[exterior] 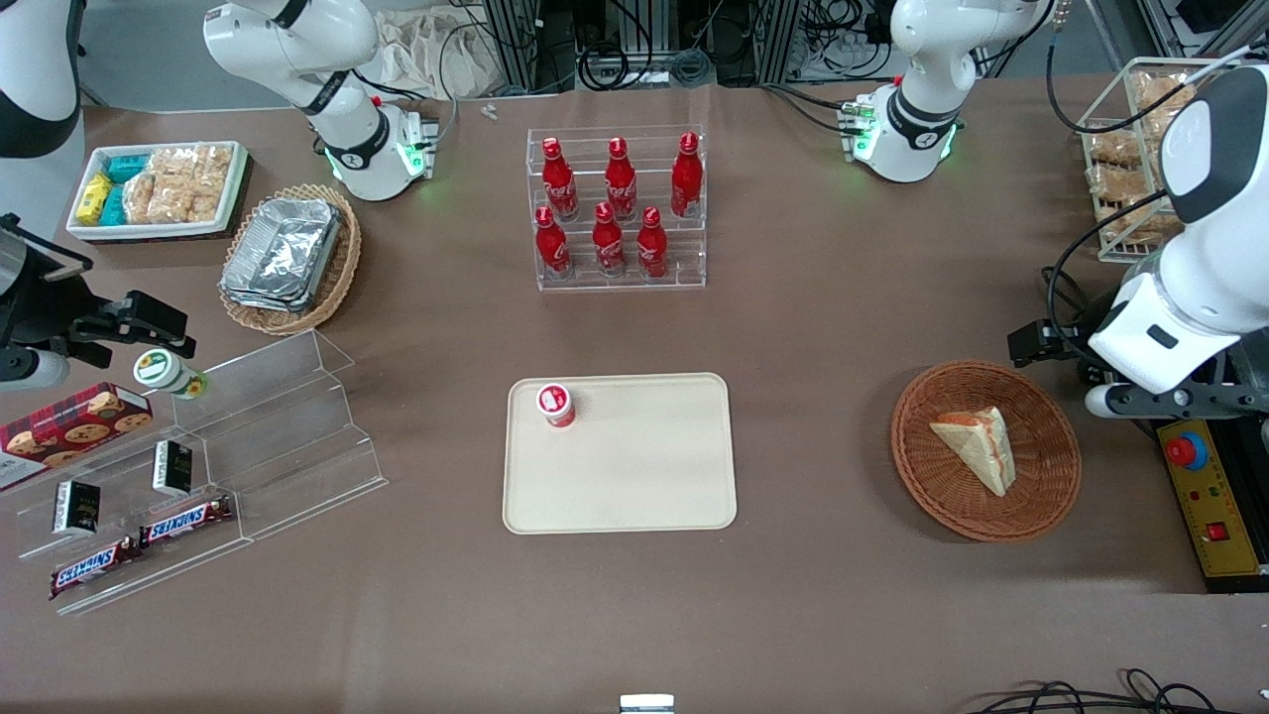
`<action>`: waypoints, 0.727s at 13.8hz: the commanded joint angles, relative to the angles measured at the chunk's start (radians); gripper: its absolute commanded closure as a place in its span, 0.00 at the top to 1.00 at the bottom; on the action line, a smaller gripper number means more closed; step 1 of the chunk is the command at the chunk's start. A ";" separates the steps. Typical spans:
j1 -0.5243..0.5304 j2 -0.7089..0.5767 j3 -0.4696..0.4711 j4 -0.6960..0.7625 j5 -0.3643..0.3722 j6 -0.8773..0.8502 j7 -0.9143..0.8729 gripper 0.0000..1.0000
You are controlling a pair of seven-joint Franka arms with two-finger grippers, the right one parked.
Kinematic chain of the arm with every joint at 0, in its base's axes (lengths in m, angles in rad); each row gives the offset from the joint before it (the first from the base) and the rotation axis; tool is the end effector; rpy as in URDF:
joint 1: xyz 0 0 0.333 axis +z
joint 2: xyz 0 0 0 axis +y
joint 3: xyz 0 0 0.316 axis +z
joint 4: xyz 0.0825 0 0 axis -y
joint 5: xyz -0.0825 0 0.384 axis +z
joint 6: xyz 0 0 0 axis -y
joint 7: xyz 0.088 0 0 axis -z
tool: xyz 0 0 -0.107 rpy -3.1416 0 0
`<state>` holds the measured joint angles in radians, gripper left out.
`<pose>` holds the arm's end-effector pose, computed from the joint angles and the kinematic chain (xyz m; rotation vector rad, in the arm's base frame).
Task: Place sandwich from basket to tray
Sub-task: 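Move the left gripper down over the wrapped sandwich in the wicker basket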
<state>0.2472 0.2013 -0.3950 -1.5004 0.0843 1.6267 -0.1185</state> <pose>0.6095 -0.0605 0.5528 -3.1253 0.0494 0.0908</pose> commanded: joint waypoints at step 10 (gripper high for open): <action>0.023 0.088 -0.001 -0.030 0.003 0.056 -0.268 1.00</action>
<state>0.2521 0.2473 -0.3894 -1.5114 0.0845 1.6373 -0.3183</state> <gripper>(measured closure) 0.004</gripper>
